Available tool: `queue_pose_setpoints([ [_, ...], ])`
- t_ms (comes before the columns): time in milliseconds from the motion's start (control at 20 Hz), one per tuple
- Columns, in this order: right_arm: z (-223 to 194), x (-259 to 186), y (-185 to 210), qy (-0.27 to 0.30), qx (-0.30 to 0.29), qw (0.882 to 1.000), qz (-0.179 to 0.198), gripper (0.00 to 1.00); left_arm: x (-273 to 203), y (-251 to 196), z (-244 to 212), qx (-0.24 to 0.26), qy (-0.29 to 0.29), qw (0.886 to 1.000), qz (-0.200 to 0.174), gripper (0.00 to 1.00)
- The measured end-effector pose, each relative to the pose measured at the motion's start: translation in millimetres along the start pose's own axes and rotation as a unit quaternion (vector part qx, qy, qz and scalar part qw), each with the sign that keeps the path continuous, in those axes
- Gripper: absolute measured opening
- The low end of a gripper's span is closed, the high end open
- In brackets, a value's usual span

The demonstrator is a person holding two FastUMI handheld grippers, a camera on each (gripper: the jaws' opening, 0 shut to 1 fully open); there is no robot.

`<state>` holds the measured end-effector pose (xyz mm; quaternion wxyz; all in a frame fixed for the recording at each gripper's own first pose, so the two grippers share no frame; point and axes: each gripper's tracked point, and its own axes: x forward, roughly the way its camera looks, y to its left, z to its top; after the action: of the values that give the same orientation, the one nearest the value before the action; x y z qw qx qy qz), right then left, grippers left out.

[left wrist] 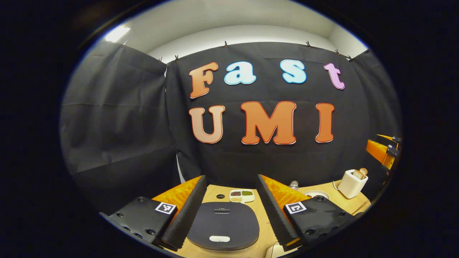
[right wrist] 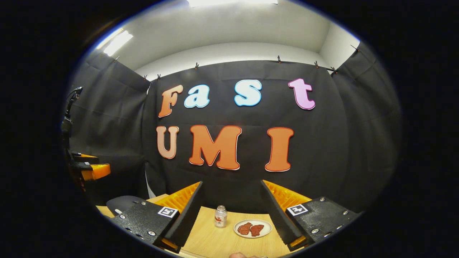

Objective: Close the left gripper, press the button to open the rice cooker; take a wooden spoon from the chopstick holder with the right hand, scoop a spoonful of rice and pour it into the rice cooker, then put the wooden spoon back into the chopstick holder.

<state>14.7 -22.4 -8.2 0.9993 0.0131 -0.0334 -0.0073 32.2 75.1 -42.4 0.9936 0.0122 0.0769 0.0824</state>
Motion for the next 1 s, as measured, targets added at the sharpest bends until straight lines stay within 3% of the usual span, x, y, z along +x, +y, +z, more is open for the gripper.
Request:
queue_pose_setpoints([
  [150, -4.9, -0.8, -5.8, 0.005, 0.001, 1.0, -0.006, 0.95, 9.4, 17.3, -14.1, -0.015, 0.03, 0.999, 0.009, 0.76],
  [200, -6.3, -0.7, -8.5, 0.006, 0.0, 1.0, -0.009, 0.95, 10.1, 21.2, -19.2, -0.022, 0.039, 0.999, 0.011, 0.6],
  [250, -8.1, -2.0, -11.6, 0.008, -0.002, 1.0, -0.011, 0.95, 12.3, 26.3, -23.2, -0.027, 0.048, 0.998, 0.015, 0.52],
  [300, -9.8, -2.6, -14.1, 0.01, -0.004, 1.0, -0.014, 0.95, 14.6, 31.4, -27.4, -0.03, 0.061, 0.997, 0.025, 0.37],
  [400, -12.0, -3.2, -17.4, 0.012, -0.007, 1.0, -0.019, 0.95, 18.0, 28.0, -39.6, -0.033, 0.091, 0.995, 0.013, 0.08],
  [500, -14.9, -5.2, -21.4, 0.014, -0.011, 1.0, -0.023, 0.95, 23.9, 29.2, -59.2, -0.033, 0.131, 0.991, 0.015, 0.05],
  [650, -17.9, -5.6, -24.9, 0.017, -0.017, 0.999, -0.029, 0.95, 26.3, 29.3, -83.8, -0.04, 0.201, 0.979, 0.001, 0.08],
  [700, -19.4, -5.8, -26.4, 0.02, -0.019, 0.999, -0.032, 1.0, 28.2, 32.5, -91.0, -0.04, 0.224, 0.974, 0.004, 0.05],
  [750, -24.3, -6.7, -28.4, 0.025, -0.021, 0.999, -0.036, 0.95, 29.5, 34.9, -102.5, -0.041, 0.251, 0.967, 0.005, 0.05],
  [850, -32.7, -9.7, -33.1, 0.037, -0.025, 0.998, -0.042, 1.0, 25.9, 40.7, -132.7, -0.035, 0.322, 0.946, 0.008, 0.05],
  [900, -36.0, -12.5, -35.8, 0.04, -0.025, 0.998, -0.044, 0.95, 27.7, 37.8, -143.8, -0.048, 0.345, 0.937, -0.001, 0.05],
  [1000, -39.6, -14.3, -42.4, 0.045, -0.026, 0.997, -0.051, 0.95, 30.8, 29.8, -162.1, -0.083, 0.384, 0.92, -0.016, 0.05],
])
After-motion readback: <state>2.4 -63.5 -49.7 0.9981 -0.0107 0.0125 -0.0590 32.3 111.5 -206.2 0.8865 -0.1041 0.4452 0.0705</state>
